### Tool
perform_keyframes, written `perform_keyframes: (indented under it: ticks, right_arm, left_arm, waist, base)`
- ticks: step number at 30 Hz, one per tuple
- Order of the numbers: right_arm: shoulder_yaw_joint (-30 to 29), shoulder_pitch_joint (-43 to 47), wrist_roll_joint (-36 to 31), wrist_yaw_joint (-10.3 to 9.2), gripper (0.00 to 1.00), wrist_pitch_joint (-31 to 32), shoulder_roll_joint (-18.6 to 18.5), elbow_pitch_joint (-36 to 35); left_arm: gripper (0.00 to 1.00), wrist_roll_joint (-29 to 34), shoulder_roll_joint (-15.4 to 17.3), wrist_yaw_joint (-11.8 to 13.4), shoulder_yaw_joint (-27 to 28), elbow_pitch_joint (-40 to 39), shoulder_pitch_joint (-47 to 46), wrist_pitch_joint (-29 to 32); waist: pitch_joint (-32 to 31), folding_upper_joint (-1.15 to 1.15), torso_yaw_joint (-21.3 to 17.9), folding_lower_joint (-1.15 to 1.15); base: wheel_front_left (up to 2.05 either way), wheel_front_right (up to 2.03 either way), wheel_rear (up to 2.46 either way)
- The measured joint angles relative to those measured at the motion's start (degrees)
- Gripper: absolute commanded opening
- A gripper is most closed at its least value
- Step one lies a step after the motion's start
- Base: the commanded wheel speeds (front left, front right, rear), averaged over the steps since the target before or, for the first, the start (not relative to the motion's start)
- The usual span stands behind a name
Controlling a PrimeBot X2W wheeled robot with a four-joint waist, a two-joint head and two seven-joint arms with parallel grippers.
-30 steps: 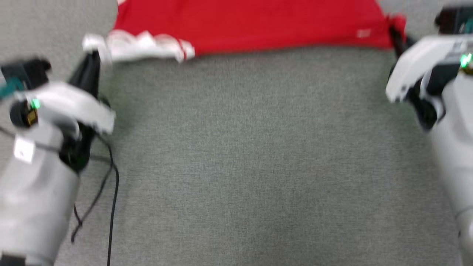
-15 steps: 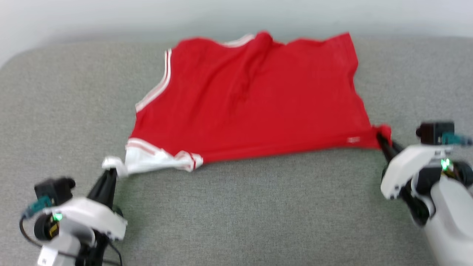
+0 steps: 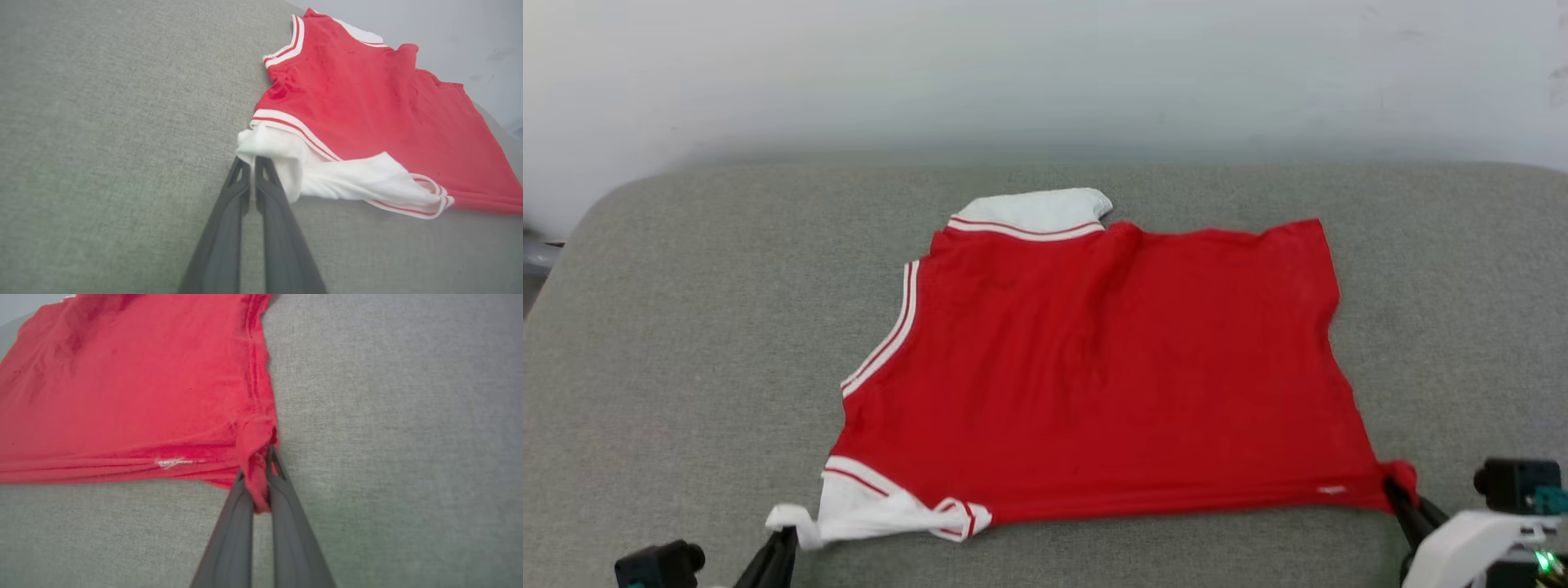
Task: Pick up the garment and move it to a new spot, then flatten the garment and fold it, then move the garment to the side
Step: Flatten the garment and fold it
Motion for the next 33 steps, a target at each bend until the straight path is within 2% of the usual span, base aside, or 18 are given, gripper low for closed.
perform_keyframes:
  ticks: [6,13,17,21,33]
  right_arm:
    - [-5.79,10.00,-3.21,-0.01,0.00,7.12,3.50,-12.01]
    - [-9.43,12.36,-4.67,-0.05,0.00,11.11,6.79,-20.27]
    - [-9.55,10.03,-5.60,-0.35,0.00,12.01,7.30,-21.15]
    - [-8.67,5.33,-7.13,-0.36,0.00,12.27,6.14,-20.68]
    - [-5.82,-6.41,-6.92,-0.37,0.00,10.44,3.78,-14.35]
  left_arm:
    - [0.00,-1.99,1.14,2.63,0.55,-7.54,6.21,2.83]
    - [0.00,-2.26,2.10,3.48,0.81,-12.65,6.09,4.22]
    - [0.00,-0.46,2.16,2.25,-0.48,-12.13,-0.18,4.42]
    - [0.00,1.14,1.07,0.31,-2.46,-8.69,-6.33,4.63]
    - [0.00,4.59,-1.91,-4.32,-4.20,1.91,-21.19,-0.12]
  waist:
    - [-0.97,0.00,0.72,0.00]
    - [0.32,0.00,1.03,0.01]
    - [2.34,0.00,1.27,0.02]
    - [4.78,0.00,1.33,0.02]
    - [12.22,0.00,1.28,0.03]
  base:
    - [0.00,0.00,0.00]
    - [0.00,0.00,0.00]
    - [0.00,0.00,0.00]
    - [0.00,0.00,0.00]
    - [0.00,0.00,0.00]
